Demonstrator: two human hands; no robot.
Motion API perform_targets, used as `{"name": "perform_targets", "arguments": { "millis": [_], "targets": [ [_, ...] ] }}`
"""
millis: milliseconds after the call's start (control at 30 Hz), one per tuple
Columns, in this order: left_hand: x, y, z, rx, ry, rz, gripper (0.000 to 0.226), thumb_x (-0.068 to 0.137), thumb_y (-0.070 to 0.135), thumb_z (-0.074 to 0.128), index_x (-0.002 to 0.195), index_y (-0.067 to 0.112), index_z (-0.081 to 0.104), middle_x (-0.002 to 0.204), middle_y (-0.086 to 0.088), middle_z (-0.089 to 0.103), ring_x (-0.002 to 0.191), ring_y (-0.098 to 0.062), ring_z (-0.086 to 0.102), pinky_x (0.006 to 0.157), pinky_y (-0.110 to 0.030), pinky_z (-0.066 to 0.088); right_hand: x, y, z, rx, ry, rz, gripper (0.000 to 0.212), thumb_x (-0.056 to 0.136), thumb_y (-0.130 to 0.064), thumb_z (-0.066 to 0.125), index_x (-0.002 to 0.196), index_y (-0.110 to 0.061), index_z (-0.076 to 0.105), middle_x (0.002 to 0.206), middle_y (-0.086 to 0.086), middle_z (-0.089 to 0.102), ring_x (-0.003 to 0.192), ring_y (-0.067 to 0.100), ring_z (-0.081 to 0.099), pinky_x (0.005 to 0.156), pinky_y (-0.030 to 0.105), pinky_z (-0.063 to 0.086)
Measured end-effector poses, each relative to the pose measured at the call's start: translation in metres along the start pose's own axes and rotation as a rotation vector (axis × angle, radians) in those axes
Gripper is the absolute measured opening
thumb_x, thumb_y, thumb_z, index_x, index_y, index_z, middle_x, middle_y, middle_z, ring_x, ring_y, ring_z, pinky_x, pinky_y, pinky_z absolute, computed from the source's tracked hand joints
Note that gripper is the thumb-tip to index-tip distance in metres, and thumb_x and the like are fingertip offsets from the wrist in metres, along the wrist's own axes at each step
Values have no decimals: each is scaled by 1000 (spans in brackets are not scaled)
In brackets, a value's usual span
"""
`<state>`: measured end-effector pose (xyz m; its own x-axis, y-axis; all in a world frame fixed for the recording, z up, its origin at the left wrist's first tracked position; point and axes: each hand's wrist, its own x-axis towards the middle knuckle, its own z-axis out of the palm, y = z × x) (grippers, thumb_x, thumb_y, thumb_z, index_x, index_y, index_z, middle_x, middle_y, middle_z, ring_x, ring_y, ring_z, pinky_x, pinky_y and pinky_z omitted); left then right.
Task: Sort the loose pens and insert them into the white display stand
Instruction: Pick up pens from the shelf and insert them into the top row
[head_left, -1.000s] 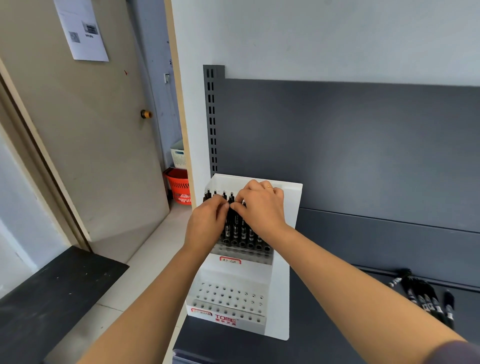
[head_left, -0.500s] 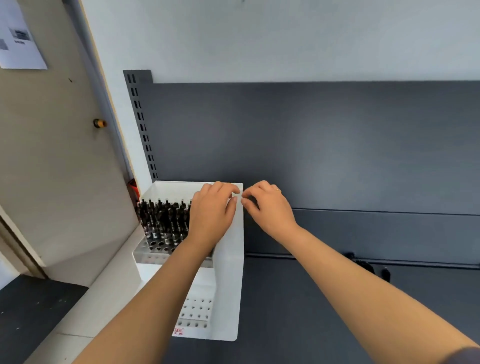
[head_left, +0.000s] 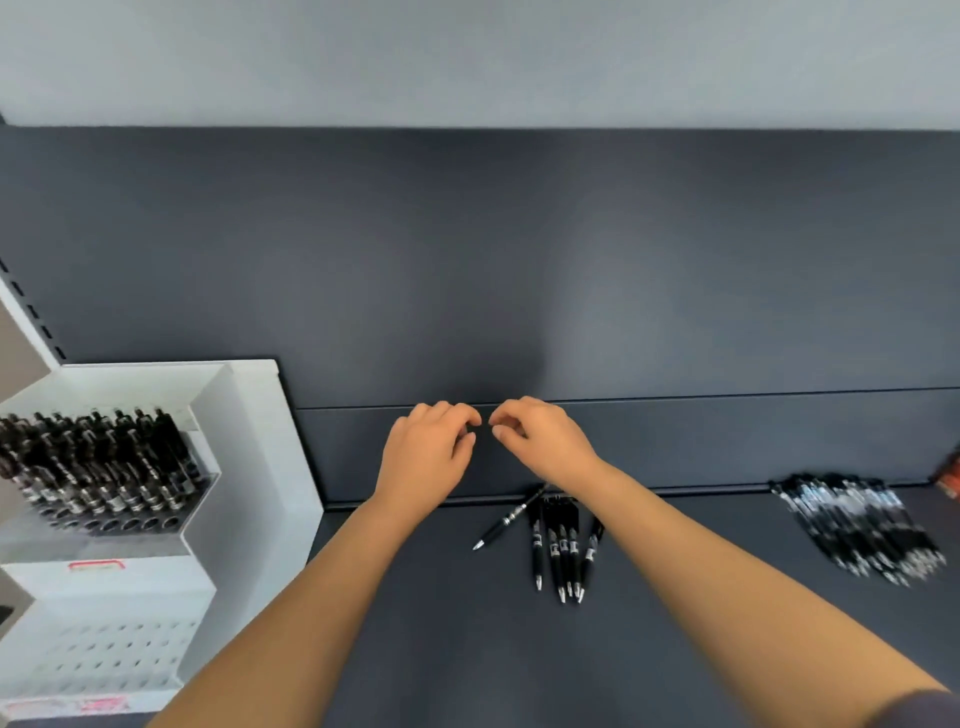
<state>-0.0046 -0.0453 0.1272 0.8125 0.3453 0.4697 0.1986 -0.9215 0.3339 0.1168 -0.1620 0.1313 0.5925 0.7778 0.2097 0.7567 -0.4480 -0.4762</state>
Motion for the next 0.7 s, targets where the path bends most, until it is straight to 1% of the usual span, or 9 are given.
{"name": "perform_targets", "arguments": {
  "millis": [67, 167, 233, 300, 367, 467, 600, 700],
  "targets": [
    [-1, 10, 18, 8, -79, -24, 23, 94, 25, 48, 115, 25, 58, 100, 8, 61, 98, -16, 50, 84, -31, 39, -5, 21, 0, 10, -54, 26, 21, 94, -29, 52, 110, -23, 64, 105, -1, 62, 94, 16, 59, 84, 38, 50],
    [-2, 18, 45, 42, -259, -41, 25, 94, 28, 46, 118, 26, 54, 105, 7, 58, 102, -17, 49, 85, -29, 38, -13, 47, 3, 29, -152, 76, 21, 93, -28, 52, 110, -21, 64, 105, -1, 65, 96, 18, 60, 86, 40, 51],
    [-4, 21, 62, 42, -374, -61, 26, 94, 28, 47, 118, 25, 54, 107, 5, 57, 104, -18, 49, 86, -30, 41, -18, 64, 8, 48, -198, 118, 20, 93, -26, 53, 109, -21, 64, 104, -1, 67, 97, 18, 61, 86, 38, 51],
    [-6, 21, 78, 23, -448, -97, 26, 93, 26, 48, 117, 23, 55, 107, 2, 56, 104, -20, 50, 86, -32, 43, -22, 76, 14, 55, -233, 162, 20, 92, -24, 53, 108, -20, 65, 104, -1, 68, 98, 19, 61, 87, 36, 51],
    [-3, 19, 93, 12, -494, -127, 26, 92, 23, 49, 117, 21, 55, 109, -1, 55, 105, -21, 52, 84, -35, 46, -22, 87, 20, 67, -251, 200, 19, 92, -22, 53, 107, -19, 65, 105, 1, 69, 99, 20, 61, 88, 35, 50],
    [-2, 15, 109, 21, -543, -179, 32, 93, 21, 49, 124, 19, 51, 115, -3, 53, 109, -23, 53, 84, -36, 48, -26, 93, 26, 93, -264, 229, 20, 92, -21, 54, 107, -17, 66, 104, 3, 69, 99, 21, 62, 89, 34, 49],
    [1, 7, 140, 66, -638, -196, 42, 92, 20, 51, 132, 19, 42, 124, -7, 49, 116, -27, 49, 90, -42, 48, -31, 108, 37, 136, -276, 315, 22, 93, -22, 54, 111, -16, 65, 107, 4, 68, 98, 20, 62, 89, 33, 50],
    [-5, 2, 158, 73, -660, -210, 50, 92, 20, 52, 138, 21, 33, 127, -7, 45, 120, -28, 46, 89, -41, 47, -31, 116, 45, 126, -294, 354, 23, 93, -22, 54, 113, -16, 65, 109, 4, 68, 99, 20, 63, 89, 33, 51]
  ]
}}
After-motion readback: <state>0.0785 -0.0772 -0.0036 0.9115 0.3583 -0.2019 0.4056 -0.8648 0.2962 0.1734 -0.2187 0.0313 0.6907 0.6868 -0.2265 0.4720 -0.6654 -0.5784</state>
